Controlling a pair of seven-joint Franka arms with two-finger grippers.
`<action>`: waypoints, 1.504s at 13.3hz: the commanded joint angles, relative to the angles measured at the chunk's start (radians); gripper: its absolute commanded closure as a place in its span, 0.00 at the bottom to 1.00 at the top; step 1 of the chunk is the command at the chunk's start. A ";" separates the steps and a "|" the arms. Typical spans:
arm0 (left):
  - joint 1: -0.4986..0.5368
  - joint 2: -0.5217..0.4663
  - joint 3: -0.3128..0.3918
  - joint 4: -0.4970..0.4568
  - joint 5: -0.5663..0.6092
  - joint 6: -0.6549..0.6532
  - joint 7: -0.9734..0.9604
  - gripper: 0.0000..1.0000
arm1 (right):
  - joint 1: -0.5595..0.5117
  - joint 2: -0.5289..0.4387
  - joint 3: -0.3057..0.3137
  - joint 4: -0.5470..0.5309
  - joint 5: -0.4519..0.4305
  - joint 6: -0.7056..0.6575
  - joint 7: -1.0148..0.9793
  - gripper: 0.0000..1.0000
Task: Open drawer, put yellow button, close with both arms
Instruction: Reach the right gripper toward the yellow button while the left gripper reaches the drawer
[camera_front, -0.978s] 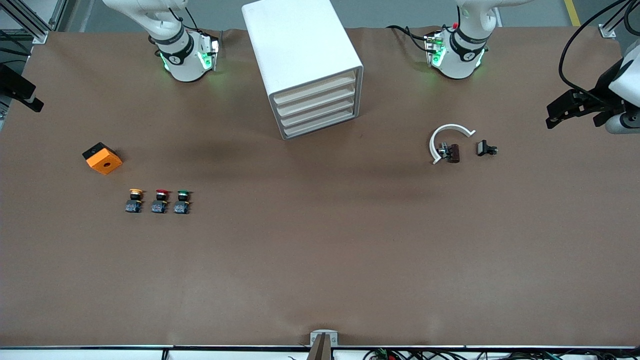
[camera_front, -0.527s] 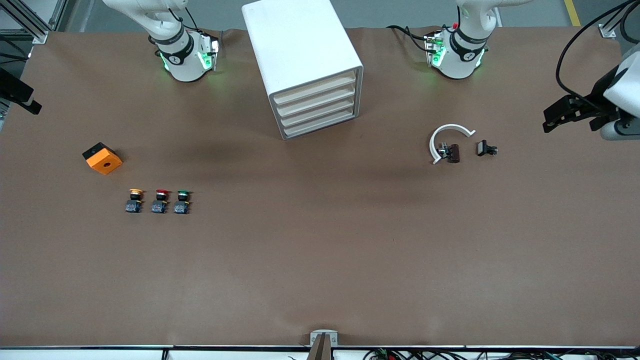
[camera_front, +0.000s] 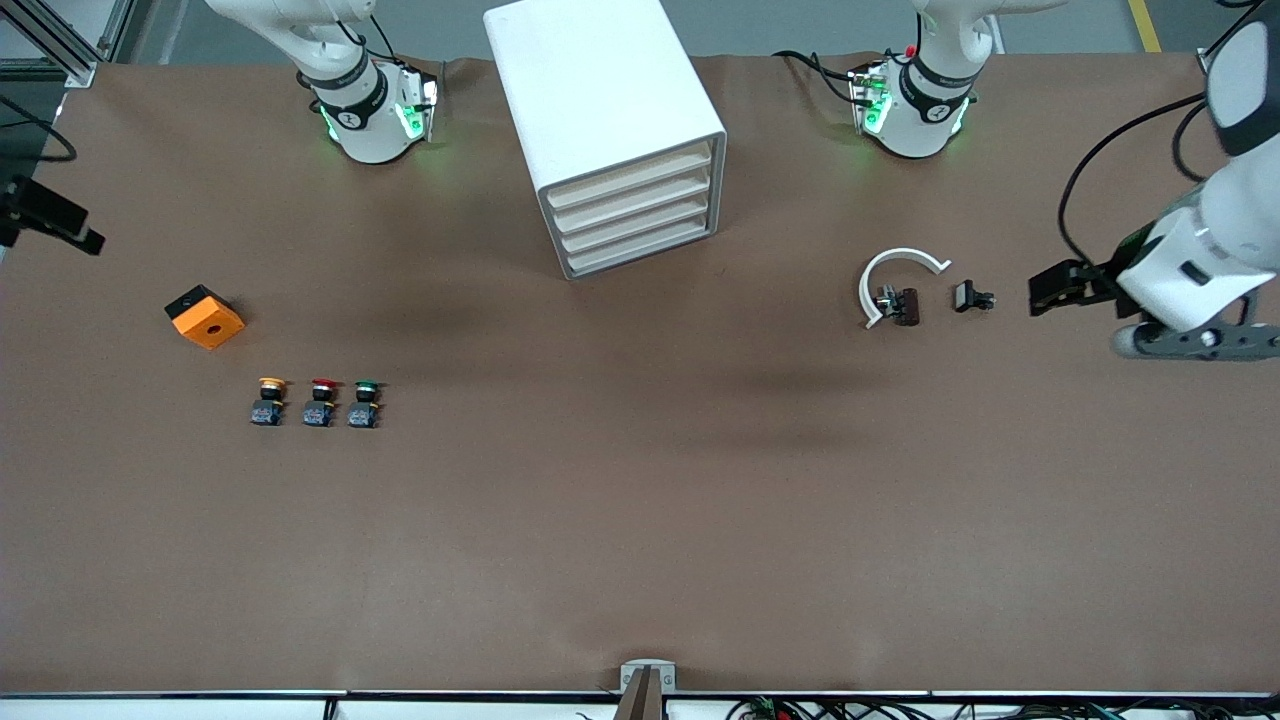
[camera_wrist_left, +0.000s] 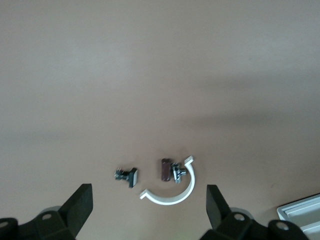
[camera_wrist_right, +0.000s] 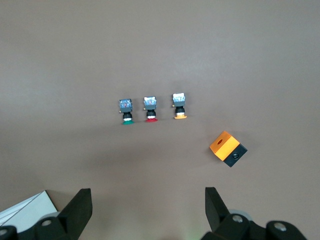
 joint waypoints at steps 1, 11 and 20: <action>-0.010 0.035 -0.011 0.037 0.003 0.023 -0.001 0.00 | -0.024 0.072 0.010 0.019 0.022 -0.001 -0.008 0.00; -0.147 0.166 -0.017 0.035 -0.209 0.167 -0.383 0.00 | -0.137 0.310 0.010 -0.039 -0.055 0.270 -0.163 0.00; -0.465 0.379 -0.015 0.102 -0.235 0.293 -1.237 0.00 | -0.105 0.315 0.014 -0.410 -0.055 0.792 -0.191 0.00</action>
